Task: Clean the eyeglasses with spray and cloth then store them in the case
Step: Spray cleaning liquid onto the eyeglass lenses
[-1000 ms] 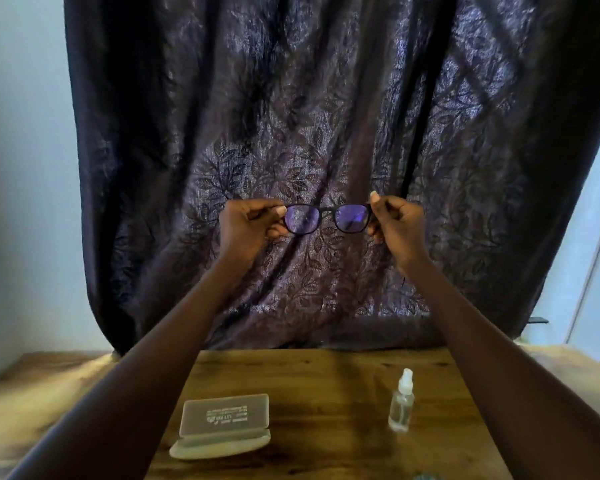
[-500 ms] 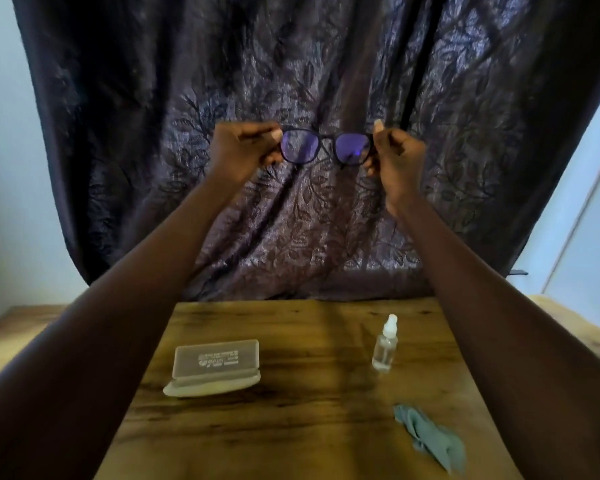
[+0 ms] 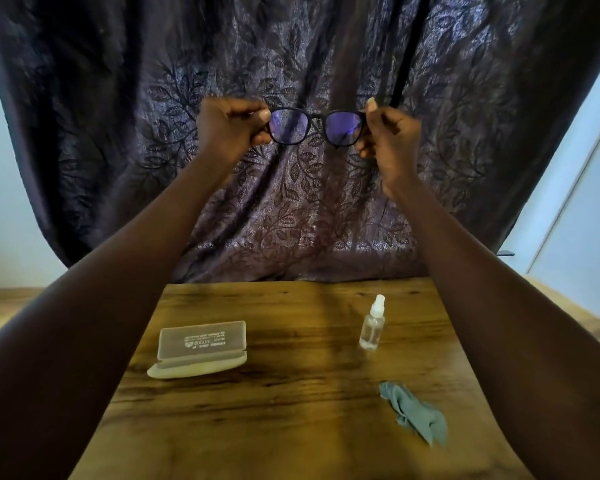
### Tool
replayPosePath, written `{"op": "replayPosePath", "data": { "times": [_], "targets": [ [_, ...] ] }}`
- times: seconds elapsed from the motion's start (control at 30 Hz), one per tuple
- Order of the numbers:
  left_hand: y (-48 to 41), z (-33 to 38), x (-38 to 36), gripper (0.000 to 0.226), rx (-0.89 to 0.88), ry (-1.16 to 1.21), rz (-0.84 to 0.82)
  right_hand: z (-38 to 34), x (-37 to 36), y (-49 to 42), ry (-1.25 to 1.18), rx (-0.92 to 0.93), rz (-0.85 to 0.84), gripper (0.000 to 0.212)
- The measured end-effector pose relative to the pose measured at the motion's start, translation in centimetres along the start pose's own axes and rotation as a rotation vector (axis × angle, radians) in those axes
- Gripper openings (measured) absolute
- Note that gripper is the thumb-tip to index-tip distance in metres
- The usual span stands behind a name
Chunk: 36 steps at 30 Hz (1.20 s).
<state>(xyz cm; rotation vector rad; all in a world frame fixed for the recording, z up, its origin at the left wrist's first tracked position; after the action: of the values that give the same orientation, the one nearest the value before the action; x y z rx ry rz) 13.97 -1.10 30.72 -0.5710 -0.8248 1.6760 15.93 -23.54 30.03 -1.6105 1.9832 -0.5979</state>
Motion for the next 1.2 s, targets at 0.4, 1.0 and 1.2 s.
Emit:
{"op": "replayPosePath", "data": {
  "times": [0.4,1.0,1.2],
  "targets": [
    [0.5,-0.9,0.2,0.021,0.023,-0.035,0.03,3.2,1.2,2.1,0.012,-0.173,0.005,0.029],
    [0.9,-2.0,0.8,0.02,0.004,-0.049,0.019,17.3,8.7,18.1,0.539,-0.306,0.319,0.068],
    [0.8,-2.7,0.8,0.022,0.013,-0.061,0.025,20.1,8.6,21.3,0.592,-0.377,0.167,0.094]
  ]
}}
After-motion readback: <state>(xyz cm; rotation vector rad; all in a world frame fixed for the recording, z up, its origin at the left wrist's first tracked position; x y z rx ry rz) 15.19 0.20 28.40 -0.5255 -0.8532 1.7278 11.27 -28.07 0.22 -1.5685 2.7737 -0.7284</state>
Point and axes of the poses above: each hand's wrist, its own y-axis away from the middle knuckle, its own x-axis out of the back of the hand, z = x × y, the point moved 5 cm from there along -y, towards the middle knuckle, and after that the axes turned 11 degrees about -x, right-handed, at the moved point
